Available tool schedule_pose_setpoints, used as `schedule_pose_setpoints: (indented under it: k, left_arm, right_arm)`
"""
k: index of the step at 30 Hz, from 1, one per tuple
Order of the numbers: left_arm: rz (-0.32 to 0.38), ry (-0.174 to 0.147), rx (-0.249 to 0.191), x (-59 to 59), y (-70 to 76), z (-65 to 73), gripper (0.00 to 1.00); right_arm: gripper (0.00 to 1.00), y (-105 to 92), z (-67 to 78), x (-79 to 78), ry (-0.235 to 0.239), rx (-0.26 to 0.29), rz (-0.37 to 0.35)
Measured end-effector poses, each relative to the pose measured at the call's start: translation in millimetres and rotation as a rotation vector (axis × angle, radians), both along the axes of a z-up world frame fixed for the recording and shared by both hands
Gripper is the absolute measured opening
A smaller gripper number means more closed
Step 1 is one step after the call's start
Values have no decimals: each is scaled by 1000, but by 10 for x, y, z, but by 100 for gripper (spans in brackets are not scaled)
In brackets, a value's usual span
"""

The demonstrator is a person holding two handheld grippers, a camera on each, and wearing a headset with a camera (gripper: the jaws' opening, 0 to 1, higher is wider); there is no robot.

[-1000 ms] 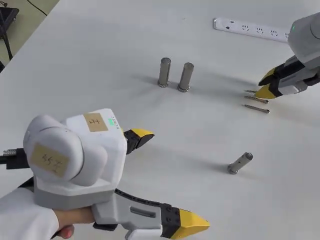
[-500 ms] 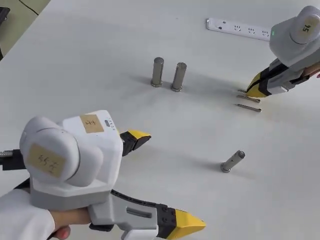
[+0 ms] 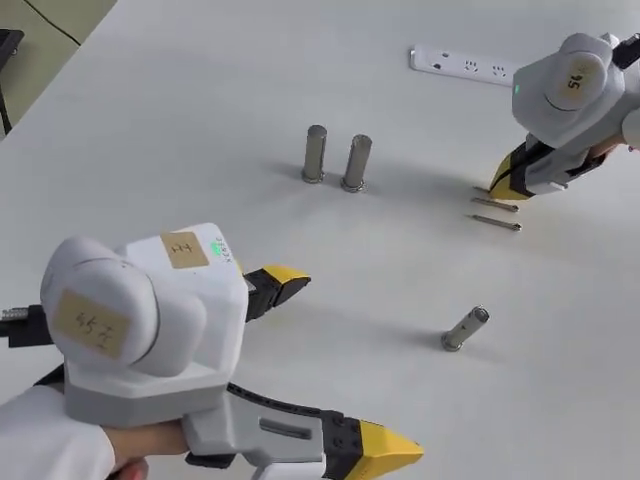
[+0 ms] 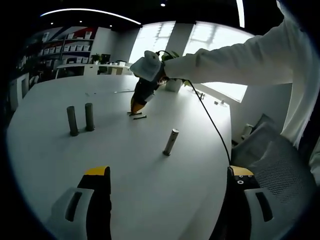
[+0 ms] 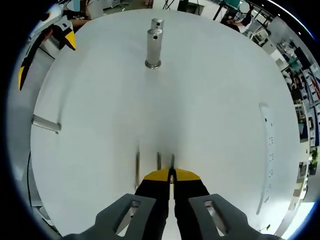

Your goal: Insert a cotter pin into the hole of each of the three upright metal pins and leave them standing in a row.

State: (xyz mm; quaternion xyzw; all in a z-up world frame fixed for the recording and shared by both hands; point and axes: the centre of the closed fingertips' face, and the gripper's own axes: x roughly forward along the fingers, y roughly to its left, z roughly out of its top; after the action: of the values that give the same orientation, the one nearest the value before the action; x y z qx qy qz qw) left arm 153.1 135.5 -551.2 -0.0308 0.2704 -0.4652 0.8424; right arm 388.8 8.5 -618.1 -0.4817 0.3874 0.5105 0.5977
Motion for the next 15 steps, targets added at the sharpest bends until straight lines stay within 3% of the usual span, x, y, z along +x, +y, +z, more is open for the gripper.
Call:
schedule_pose_setpoints:
  k: [7, 8, 9, 10, 12, 15]
  left_arm:
    - [-11, -9, 13, -18, -27, 42, 96]
    - [-10, -7, 11, -16, -32, 53, 96]
    - [-15, 8, 11, -24, -38, 65, 94]
    - [-16, 12, 8, -19, -44, 82, 92]
    - [-23, 3, 8, -16, -57, 124, 89]
    - [-30, -16, 13, 20, -76, 187, 90]
  right_arm:
    - [0, -43, 79, 35, -51, 10, -37]
    - [0, -1, 168, 65, -88, 48, -68]
    - [0, 36, 222, 24, -83, 81, -97]
    - [0, 108, 324, 6, -104, 135, -79]
    - [0, 106, 427, 37, -140, 166, -79]
    - [0, 142, 615, -94, -165, 220, -69]
